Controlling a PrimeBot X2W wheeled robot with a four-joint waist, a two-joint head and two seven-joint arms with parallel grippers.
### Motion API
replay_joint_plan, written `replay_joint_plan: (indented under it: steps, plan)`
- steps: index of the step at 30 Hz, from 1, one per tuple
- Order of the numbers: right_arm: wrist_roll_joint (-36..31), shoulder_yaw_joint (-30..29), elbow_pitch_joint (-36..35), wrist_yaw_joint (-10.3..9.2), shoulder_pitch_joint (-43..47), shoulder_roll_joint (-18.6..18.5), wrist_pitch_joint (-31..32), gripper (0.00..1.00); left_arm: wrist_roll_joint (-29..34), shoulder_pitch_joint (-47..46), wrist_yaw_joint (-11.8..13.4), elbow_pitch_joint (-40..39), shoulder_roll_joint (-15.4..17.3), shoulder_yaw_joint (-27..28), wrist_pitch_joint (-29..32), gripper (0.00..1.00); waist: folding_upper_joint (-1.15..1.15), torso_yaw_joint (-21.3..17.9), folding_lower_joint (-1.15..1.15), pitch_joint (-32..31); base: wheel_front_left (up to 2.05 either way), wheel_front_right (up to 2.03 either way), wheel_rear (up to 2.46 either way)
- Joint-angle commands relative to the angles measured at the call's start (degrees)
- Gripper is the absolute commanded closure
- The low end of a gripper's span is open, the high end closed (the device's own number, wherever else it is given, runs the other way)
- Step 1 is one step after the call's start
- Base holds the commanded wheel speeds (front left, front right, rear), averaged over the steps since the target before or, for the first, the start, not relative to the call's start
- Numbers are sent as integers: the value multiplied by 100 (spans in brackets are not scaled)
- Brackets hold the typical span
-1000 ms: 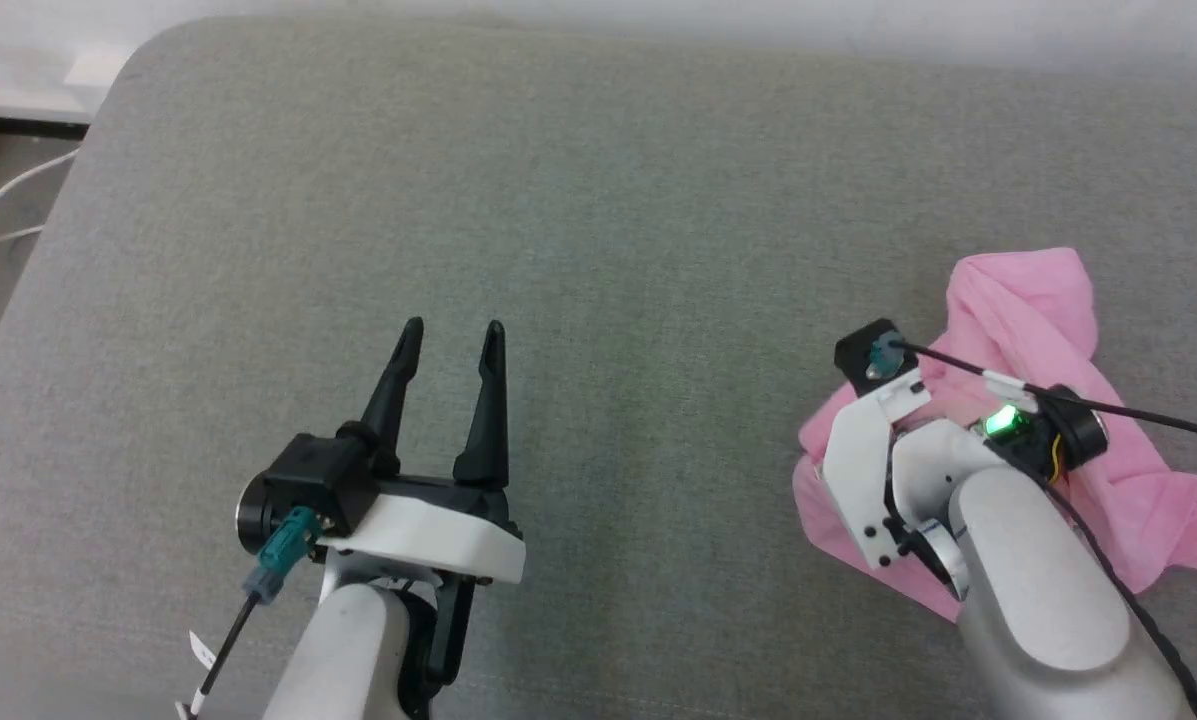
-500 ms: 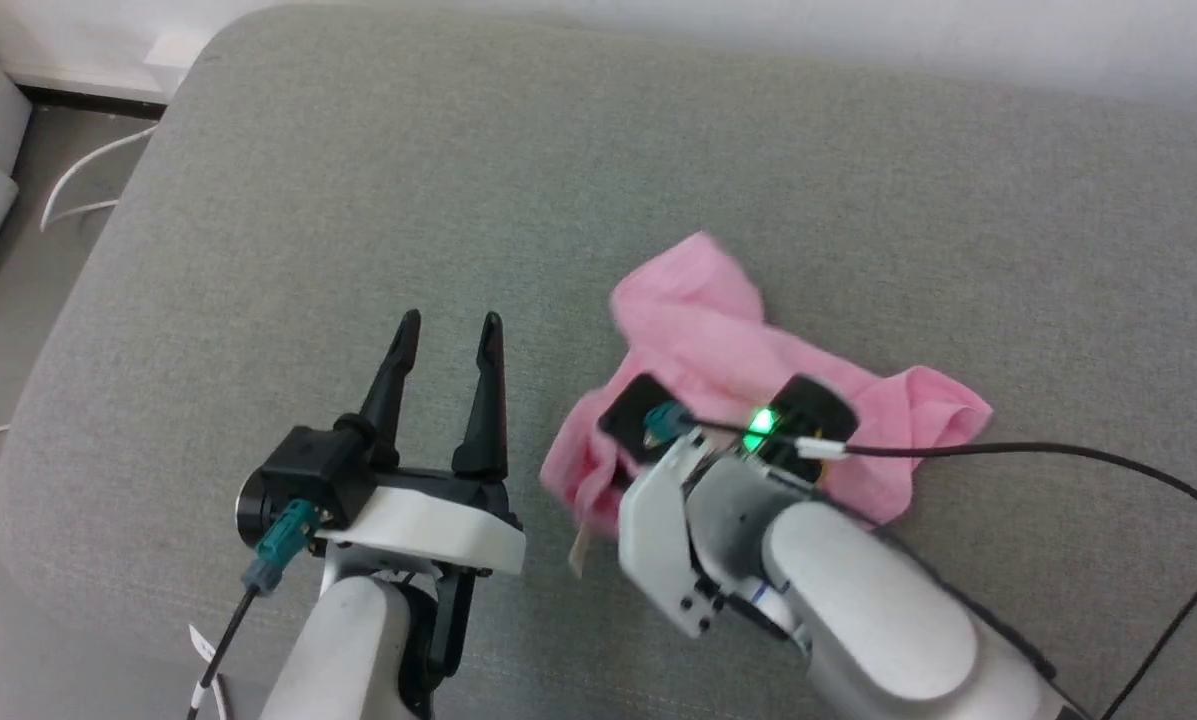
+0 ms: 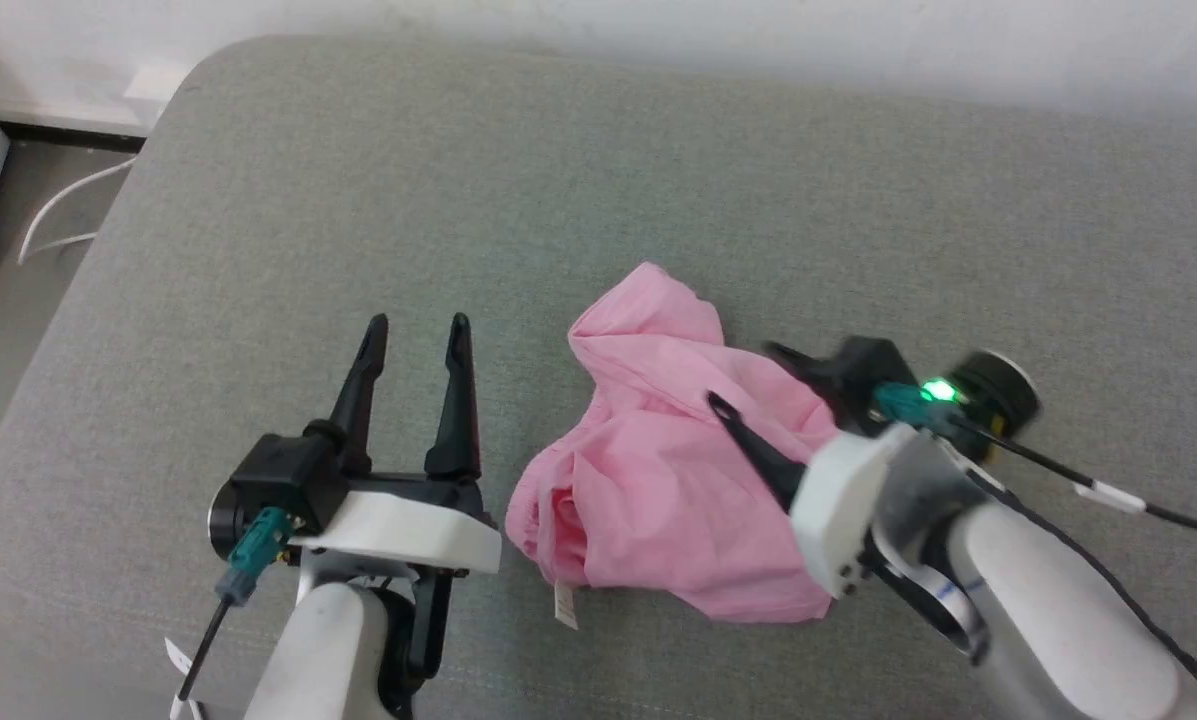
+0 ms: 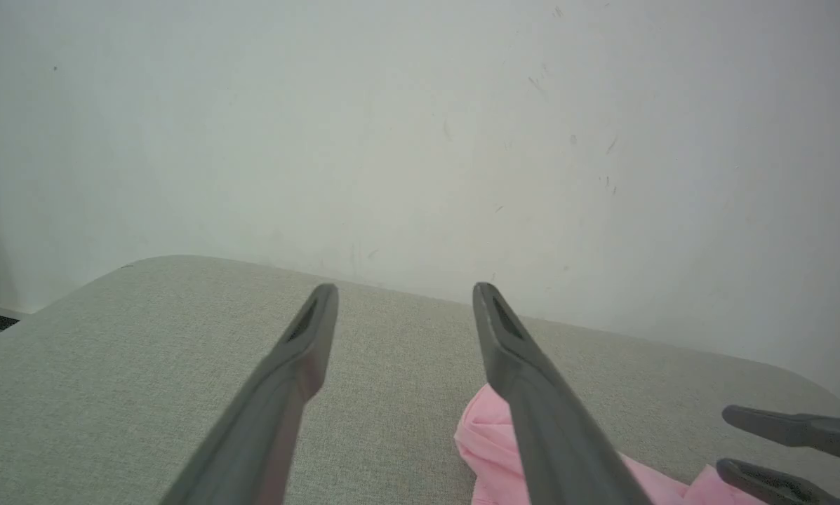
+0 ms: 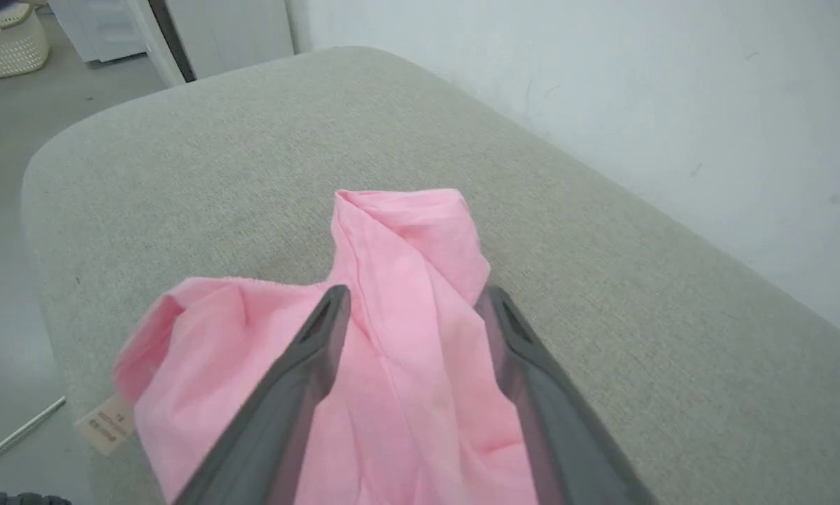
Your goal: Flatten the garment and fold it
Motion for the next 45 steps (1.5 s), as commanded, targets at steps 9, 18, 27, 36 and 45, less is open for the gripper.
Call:
replay_joint_plan:
  steps: [9,18,27,36,45]
  plan:
    - [-481,-528,-30,-11,921,-62,371,0,85,14,-11,-104,-3,87,-27,0,0,-30,0,88,0,0,0]
    - [-659,-937,335,-11,721,128,678,100,38,-21,34,-80,-3,42,-27,0,0,116,0,294,0,0,0]
    - [-747,-2697,434,-11,132,94,933,100,6,-54,24,-102,-3,40,-27,0,0,218,0,497,0,0,0]
    - [-1718,-4927,1469,-11,-524,178,1877,19,11,-218,29,-130,-3,-37,-27,0,0,271,0,800,0,0,0]
    - [-1884,-5221,694,-11,-159,699,767,0,131,-307,-1,-33,-3,-40,-27,0,0,-80,0,646,0,0,0]
